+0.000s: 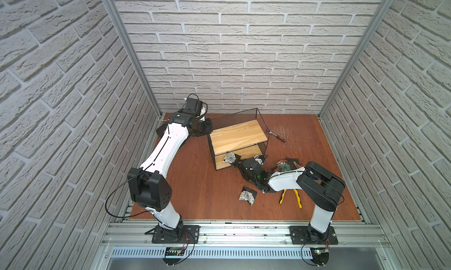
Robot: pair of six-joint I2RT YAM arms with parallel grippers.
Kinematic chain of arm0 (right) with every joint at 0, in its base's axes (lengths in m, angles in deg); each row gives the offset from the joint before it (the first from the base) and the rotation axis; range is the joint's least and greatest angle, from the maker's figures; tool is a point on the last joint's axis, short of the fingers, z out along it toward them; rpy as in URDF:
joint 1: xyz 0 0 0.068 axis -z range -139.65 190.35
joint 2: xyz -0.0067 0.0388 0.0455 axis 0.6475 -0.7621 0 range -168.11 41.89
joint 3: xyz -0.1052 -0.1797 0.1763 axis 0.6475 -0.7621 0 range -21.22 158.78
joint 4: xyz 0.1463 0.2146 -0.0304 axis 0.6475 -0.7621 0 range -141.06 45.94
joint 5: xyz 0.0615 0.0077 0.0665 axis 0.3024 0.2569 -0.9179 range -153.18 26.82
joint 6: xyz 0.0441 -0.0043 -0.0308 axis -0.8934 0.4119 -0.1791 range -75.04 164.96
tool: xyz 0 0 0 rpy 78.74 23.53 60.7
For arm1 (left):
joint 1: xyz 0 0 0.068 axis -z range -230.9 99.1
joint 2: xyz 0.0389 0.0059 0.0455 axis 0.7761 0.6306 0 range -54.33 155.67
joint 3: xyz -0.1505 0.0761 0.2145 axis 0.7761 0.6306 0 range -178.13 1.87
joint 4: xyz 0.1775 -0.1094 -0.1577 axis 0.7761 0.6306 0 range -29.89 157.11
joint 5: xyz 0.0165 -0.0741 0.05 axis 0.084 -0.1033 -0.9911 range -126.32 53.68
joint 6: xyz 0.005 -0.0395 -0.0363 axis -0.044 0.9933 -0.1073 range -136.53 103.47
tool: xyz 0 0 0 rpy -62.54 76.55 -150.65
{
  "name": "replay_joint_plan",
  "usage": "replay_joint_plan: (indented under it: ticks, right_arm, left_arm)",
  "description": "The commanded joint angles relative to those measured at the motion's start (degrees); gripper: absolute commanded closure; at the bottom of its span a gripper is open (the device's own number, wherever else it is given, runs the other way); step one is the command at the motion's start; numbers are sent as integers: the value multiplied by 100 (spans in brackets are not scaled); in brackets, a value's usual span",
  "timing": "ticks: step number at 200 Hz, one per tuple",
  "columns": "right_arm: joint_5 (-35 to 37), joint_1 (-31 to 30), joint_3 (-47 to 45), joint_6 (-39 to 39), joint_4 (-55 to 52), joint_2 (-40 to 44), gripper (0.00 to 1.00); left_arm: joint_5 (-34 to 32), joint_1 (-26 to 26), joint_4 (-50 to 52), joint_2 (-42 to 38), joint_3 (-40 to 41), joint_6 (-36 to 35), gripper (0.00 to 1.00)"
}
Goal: Remove the tea bags from the shelf
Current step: Pick up the tea bag from the shelf.
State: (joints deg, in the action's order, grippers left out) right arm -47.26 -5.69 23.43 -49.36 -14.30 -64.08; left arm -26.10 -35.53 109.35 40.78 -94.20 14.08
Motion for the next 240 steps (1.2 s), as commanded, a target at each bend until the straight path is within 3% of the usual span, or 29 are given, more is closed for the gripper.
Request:
replay_joint_plan:
  ticks: [1,108,196,240]
  right_arm:
    - [-98,-45,-70,-20,279,-131,53]
    - [-344,-28,395,-278,211,-1012,55]
    - [-82,-54,256,-347,276,-779,97]
    - [97,-124,225,-83,-119,105,98]
  left_arm:
    - [-64,-62,91,30,-83,-108,77]
    - [-73,-65,106,80,-175,-112,77]
    - [-74,-70,118,95,-182,-123,77]
    - [-51,-95,112,116,-191,-182,77]
